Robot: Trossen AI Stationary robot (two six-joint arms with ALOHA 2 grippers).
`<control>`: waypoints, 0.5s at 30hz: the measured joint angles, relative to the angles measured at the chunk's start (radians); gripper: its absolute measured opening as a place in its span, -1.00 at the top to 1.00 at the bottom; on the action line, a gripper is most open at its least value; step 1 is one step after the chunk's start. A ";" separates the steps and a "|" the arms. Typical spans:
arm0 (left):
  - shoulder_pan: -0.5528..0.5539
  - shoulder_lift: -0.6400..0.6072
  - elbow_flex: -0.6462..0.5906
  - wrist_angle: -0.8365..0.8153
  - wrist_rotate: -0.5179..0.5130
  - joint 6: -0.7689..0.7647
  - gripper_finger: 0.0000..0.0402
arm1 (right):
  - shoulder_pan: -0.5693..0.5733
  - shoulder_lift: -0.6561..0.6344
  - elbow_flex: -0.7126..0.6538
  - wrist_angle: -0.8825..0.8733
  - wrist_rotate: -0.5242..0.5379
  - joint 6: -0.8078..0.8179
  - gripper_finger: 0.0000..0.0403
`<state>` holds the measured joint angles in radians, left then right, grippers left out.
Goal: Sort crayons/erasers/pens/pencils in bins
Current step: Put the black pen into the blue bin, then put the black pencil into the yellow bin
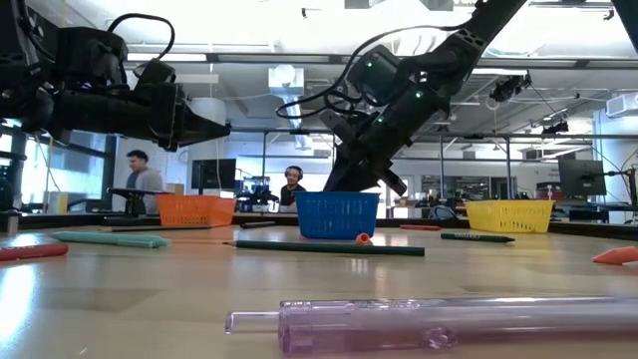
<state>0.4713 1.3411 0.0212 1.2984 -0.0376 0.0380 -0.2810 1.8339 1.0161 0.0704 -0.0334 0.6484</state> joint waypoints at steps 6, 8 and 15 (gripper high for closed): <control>0.000 0.000 0.000 0.000 0.000 0.000 1.00 | 0.000 0.000 0.000 0.001 0.000 -0.006 0.52; 0.000 0.000 0.000 0.000 0.000 0.000 1.00 | 0.000 -0.003 0.000 -0.001 0.000 -0.031 0.51; 0.000 0.000 0.000 0.000 0.000 0.002 1.00 | 0.009 -0.094 0.025 -0.081 -0.016 -0.226 0.65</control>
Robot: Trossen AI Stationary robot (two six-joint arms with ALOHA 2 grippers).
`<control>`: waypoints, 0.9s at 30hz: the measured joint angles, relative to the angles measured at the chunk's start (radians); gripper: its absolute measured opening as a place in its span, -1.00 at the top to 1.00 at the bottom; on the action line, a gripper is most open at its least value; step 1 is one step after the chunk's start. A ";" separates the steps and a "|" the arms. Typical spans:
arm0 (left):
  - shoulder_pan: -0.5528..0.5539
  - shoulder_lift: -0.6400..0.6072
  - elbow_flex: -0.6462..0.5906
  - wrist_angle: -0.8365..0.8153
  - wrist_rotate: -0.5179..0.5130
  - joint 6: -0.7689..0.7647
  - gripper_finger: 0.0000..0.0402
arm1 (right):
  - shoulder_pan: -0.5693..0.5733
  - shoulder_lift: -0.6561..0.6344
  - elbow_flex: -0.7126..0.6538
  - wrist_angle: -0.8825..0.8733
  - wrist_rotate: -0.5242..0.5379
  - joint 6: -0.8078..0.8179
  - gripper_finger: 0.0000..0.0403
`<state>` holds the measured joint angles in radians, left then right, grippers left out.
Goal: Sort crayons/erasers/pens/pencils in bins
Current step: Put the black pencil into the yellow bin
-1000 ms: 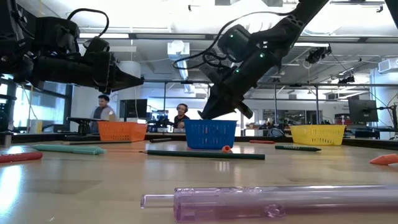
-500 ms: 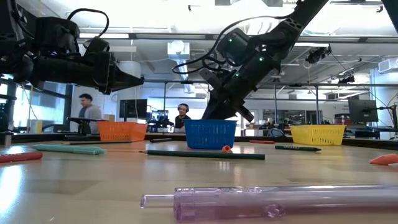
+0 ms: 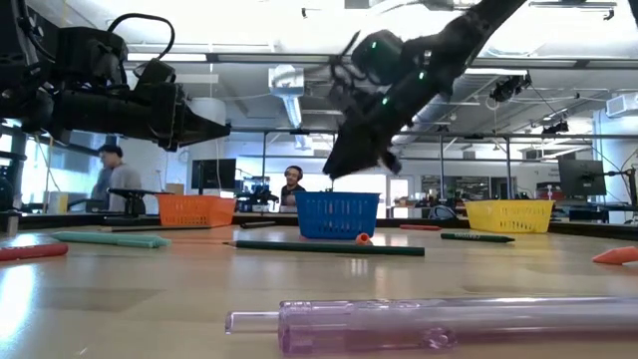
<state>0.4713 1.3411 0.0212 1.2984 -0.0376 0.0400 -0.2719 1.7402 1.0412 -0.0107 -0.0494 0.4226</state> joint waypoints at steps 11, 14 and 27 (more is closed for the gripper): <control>0.000 0.000 0.000 -0.008 0.000 -0.002 1.00 | 0.062 -0.246 -0.229 0.214 0.071 -0.293 0.95; 0.000 0.000 0.000 -0.013 0.000 0.006 1.00 | 0.058 -0.294 -0.364 0.398 0.068 -0.304 0.98; -0.081 0.001 0.106 -0.222 0.003 0.016 1.00 | 0.022 -0.436 -0.737 0.892 0.052 -0.379 1.00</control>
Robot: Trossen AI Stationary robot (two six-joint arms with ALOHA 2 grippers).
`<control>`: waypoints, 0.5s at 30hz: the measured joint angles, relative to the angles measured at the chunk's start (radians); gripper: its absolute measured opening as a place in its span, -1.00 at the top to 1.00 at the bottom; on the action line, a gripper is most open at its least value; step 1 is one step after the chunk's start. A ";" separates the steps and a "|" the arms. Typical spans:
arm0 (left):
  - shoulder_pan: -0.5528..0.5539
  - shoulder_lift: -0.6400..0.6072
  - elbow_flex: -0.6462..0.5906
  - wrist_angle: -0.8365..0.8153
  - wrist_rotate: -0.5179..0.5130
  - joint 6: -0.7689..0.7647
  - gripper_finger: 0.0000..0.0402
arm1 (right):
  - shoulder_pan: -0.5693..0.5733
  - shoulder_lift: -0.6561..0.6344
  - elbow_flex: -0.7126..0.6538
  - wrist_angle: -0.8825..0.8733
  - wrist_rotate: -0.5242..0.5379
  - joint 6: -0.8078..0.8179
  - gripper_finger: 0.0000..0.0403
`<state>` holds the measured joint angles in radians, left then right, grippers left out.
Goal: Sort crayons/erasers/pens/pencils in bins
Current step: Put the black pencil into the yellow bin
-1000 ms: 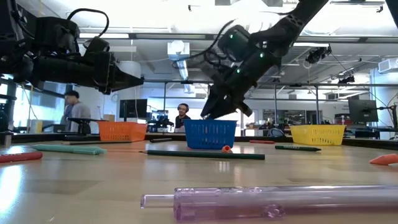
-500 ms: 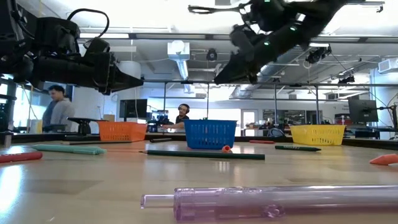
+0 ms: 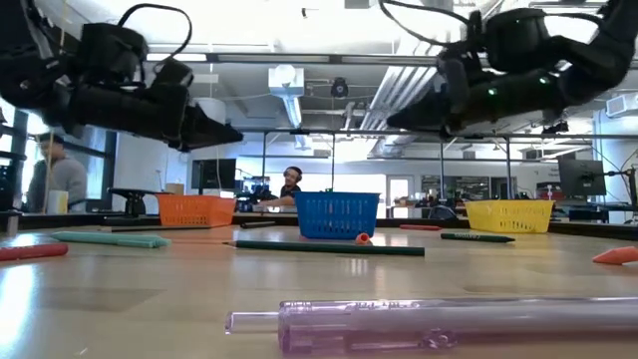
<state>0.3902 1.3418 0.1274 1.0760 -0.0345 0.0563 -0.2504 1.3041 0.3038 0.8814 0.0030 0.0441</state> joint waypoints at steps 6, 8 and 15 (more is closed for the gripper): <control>-0.084 -0.002 0.116 -0.246 -0.019 0.028 1.00 | -0.019 -0.039 -0.088 0.078 0.000 0.000 1.00; -0.110 -0.005 0.166 -0.353 -0.019 0.029 1.00 | -0.024 -0.056 -0.115 0.097 0.000 -0.008 1.00; -0.201 -0.017 0.377 -0.861 -0.022 0.033 1.00 | -0.025 -0.108 -0.156 0.130 0.001 -0.026 1.00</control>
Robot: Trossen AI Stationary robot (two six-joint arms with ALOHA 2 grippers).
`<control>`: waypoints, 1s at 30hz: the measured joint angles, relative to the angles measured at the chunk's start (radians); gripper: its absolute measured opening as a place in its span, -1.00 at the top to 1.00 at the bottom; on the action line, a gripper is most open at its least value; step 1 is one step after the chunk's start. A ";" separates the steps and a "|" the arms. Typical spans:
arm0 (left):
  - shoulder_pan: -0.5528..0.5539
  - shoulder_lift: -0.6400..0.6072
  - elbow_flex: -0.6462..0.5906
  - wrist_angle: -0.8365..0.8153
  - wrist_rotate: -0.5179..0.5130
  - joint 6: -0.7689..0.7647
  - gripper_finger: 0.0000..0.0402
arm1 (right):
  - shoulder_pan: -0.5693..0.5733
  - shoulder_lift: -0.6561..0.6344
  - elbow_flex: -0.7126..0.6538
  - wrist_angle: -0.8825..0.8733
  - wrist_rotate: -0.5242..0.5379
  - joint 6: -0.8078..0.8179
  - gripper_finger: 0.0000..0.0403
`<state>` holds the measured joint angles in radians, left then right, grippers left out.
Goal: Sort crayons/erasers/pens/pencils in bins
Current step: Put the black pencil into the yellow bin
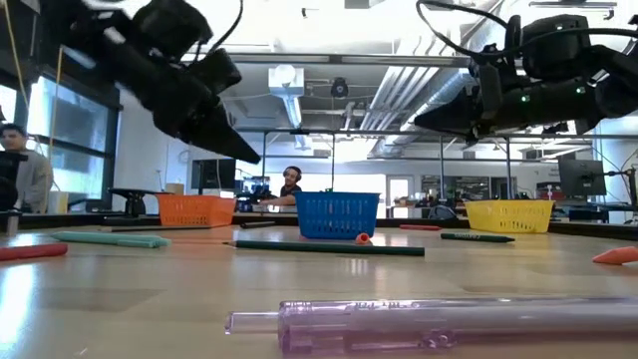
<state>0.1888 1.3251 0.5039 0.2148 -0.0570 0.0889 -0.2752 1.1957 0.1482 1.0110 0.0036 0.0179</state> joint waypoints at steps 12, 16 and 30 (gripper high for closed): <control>-0.112 -0.070 0.278 -0.686 -0.004 -0.098 1.00 | 0.000 -0.013 0.000 -0.015 0.000 -0.022 1.00; -0.067 -0.103 0.309 -0.814 -0.016 -0.133 1.00 | 0.000 -0.013 0.000 -0.028 0.000 -0.025 1.00; 0.380 -0.040 0.310 -0.997 0.026 -0.209 0.96 | 0.000 -0.013 0.000 -0.037 0.000 -0.026 1.00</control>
<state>0.5685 1.2846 0.8135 -0.7825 -0.0307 -0.1204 -0.2752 1.1828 0.1482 0.9736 0.0036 -0.0082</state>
